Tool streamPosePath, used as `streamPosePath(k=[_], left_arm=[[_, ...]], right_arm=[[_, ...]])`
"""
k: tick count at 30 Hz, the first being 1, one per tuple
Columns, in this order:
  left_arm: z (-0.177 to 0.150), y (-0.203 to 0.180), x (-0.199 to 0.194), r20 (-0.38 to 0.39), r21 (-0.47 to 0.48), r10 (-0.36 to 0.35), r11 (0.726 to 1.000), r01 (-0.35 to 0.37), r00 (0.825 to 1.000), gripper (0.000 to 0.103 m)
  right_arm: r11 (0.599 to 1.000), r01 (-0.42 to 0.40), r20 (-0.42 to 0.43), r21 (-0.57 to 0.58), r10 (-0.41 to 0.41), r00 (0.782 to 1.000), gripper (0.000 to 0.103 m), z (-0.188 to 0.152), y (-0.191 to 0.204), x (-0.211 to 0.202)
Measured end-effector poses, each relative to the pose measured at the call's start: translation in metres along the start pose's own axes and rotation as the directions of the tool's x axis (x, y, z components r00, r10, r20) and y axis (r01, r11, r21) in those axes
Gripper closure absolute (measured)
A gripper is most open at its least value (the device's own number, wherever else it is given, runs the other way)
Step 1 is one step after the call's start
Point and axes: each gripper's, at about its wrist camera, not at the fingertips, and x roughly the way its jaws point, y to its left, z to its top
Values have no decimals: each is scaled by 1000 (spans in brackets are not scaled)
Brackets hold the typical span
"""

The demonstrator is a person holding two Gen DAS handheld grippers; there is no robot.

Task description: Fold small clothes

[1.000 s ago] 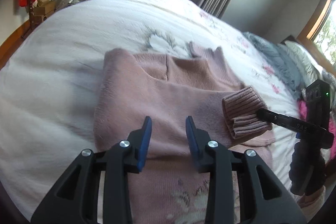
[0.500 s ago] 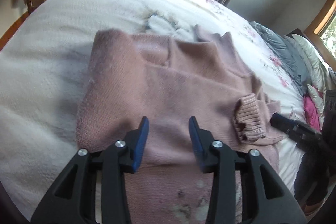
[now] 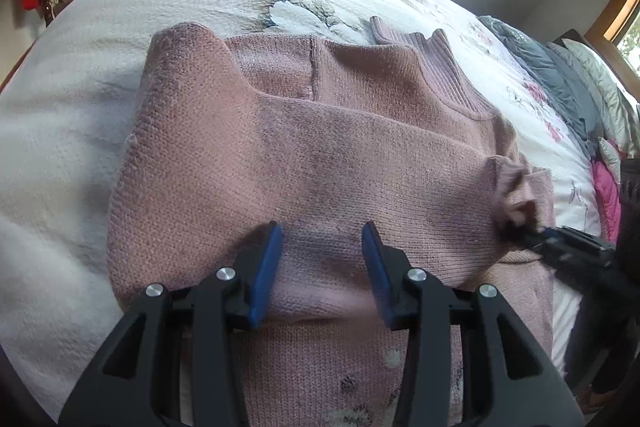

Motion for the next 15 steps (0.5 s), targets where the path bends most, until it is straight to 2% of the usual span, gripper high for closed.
streamPosePath(k=[1,3,6,11,13,15], left_arm=[[0,1,0,1,-2,-1,1000,1,1000,62],[0,0,0,1,-1,0,1000,0,1000,61],[0,-2,1,1,11,12,1000,-12,1000,61],[1,-6,-1,-4,14,25,1000,-25,1000,60],[2,-9,-7,5,6,13,1000,-13,1000,59],[2,-14,-11,13,8,-17,1000,16,1000,58]], right_arm=[[999,-21,26,34,20,999,88,-2,-13,-9],[998,-14,45,68,11,999,88,-5,-30,-19],[988,-15,31,154,10,999,87,-14,-64,-23],[967,-59,-3,249,62,998,77,-28,-96,-13],[954,-115,14,277,116,993,65,-31,-101,-13],[949,-129,24,289,127,992,61,-29,-105,-11]])
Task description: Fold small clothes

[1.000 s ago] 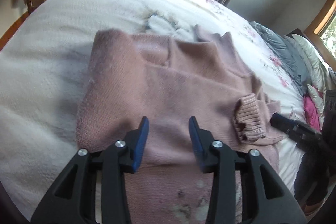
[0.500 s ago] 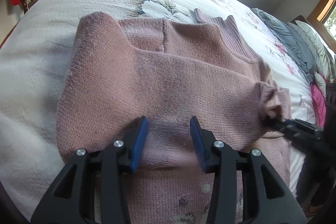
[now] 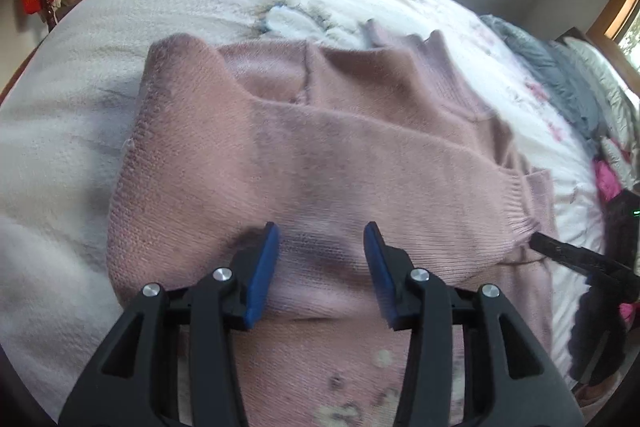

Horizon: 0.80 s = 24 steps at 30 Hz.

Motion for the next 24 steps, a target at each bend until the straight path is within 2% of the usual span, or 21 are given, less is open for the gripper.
streamPosePath(k=[3,5,6,9,10,12,16,20,22,24], left_arm=[[1,-14,-2,9,23,-21,1000,21,1000,56],[2,-22,2,2,39,-27,999,27,1000,55],[2,-24,5,-2,44,-24,999,24,1000,55],[1,-22,16,-23,48,0,999,1,1000,55],[0,-19,21,-33,44,6,999,-4,999,55],[-2,-13,27,-39,35,-8,999,10,999,55],[0,-14,24,-41,43,-13,999,15,999,55],[17,-21,9,-15,41,-62,997,63,998,54],[35,-26,5,5,46,-79,996,79,997,52],[61,-37,7,27,68,-68,996,66,997,47]], right_arm=[[999,-7,-15,37,7,1000,59,8,-4,8],[996,-42,-27,76,44,999,75,14,-9,14],[996,-50,-27,78,53,998,89,17,-9,15],[997,-54,-8,57,55,998,93,18,-10,10],[999,-30,-14,44,31,999,93,15,-10,9],[1000,10,-48,27,-9,999,93,11,-12,15],[998,40,-71,-47,-44,997,90,8,-6,16],[989,83,24,-126,-80,996,77,28,11,-10],[985,73,54,-159,-65,996,66,47,20,-15],[980,79,59,-183,-69,996,65,67,27,-12]])
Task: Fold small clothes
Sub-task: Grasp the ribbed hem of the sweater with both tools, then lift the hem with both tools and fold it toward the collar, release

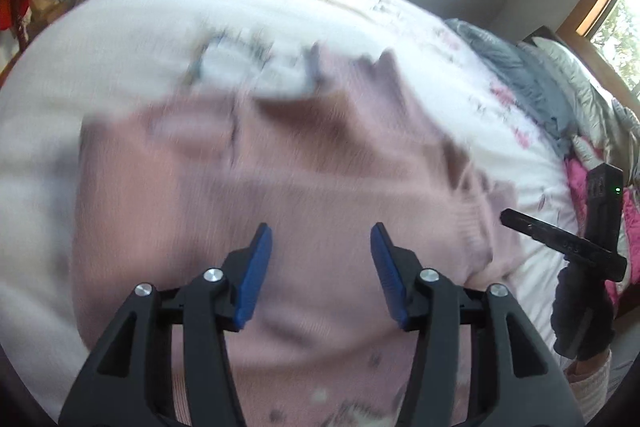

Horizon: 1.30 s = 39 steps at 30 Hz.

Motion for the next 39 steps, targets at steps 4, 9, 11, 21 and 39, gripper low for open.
streamPosePath(k=[4,9,11,21,39], left_arm=[[51,-14,30,-24,43,24,999,-23,999,44],[93,-15,81,-89,45,35,999,-31,995,44],[105,-9,103,-125,11,15,1000,-14,992,44],[128,-1,160,-166,-62,-69,996,60,984,56],[64,-35,25,81,123,-314,945,303,946,96]], right_arm=[[999,-35,-12,-20,35,999,56,44,4,24],[998,-62,-34,8,62,997,54,91,2,66],[996,-82,-38,39,84,996,54,103,-2,80],[986,-113,-74,121,122,990,44,145,-15,149],[904,-402,144,-150,422,895,90,73,27,-10]])
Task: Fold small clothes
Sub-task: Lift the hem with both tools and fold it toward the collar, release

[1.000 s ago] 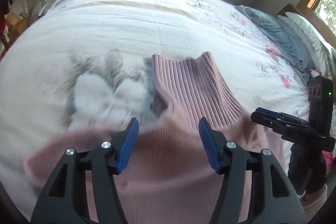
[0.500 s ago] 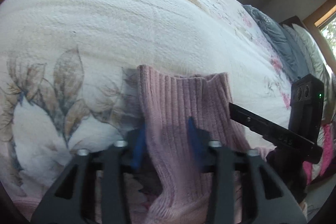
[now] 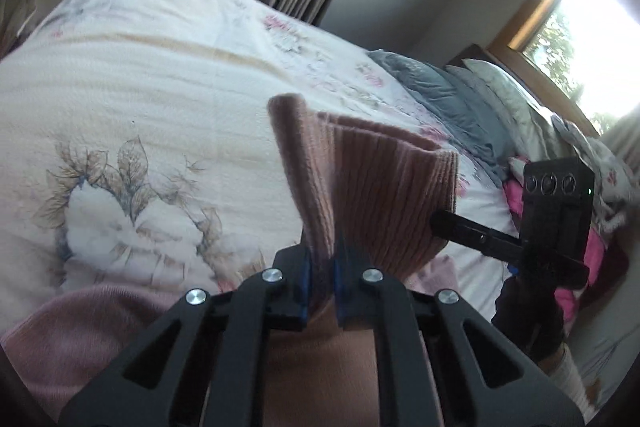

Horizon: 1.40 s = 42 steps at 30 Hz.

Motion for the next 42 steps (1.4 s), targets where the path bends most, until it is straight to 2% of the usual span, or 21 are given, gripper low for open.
streamPosePath(k=[5,9,13,16,18,21,22,26,28,30,32,33,34,35,40,42], left_arm=[[-54,-17,-27,-16,87,-8,996,10,1000,95],[-101,-14,-31,-82,132,40,991,-29,996,88],[-136,4,-37,-148,130,56,991,-37,987,83],[-153,11,-47,-176,102,30,995,-12,984,82],[-161,13,-57,-176,70,-3,997,15,984,76],[-165,13,-65,-162,6,-61,998,63,985,66],[-163,13,-63,-162,-14,-66,998,65,984,65],[-159,12,-44,-182,-93,-78,994,61,980,62],[-158,13,-37,-184,-148,-111,985,85,977,62],[-155,12,-31,-172,-195,-151,974,117,974,62],[-152,8,-21,-200,-207,-116,976,73,973,62],[-153,7,-16,-219,-212,-103,976,55,970,71],[-153,8,-12,-236,-218,-98,975,46,967,83],[-155,9,-9,-252,-231,-94,972,35,963,96],[-159,17,-28,-198,-257,-99,965,46,975,95],[-165,23,-28,-207,-265,-96,963,38,974,95]], right_arm=[[997,-4,-23,-77,2,1000,90,-41,27,-30],[990,58,-104,-125,-71,992,88,-81,30,-31],[985,98,-191,-141,-124,974,79,-120,28,-23],[987,95,-231,-128,-123,965,76,-142,27,-24],[991,80,-238,-106,-104,966,74,-154,29,-32],[998,35,-211,-60,-47,976,59,-165,35,-47],[999,29,-189,-30,-34,981,54,-165,35,-51],[996,73,-210,59,-60,976,49,-164,25,-37],[989,80,-233,122,-50,971,49,-165,16,-23],[983,86,-240,163,-45,970,50,-167,10,-12],[975,67,-241,212,-14,970,66,-169,4,-2],[971,59,-239,233,-2,971,81,-169,3,0],[966,58,-238,252,4,971,87,-169,2,2],[965,51,-230,258,10,973,88,-168,2,0],[971,-13,-156,237,51,986,91,-164,18,-31],[974,2,-171,227,38,985,91,-166,19,-31]])
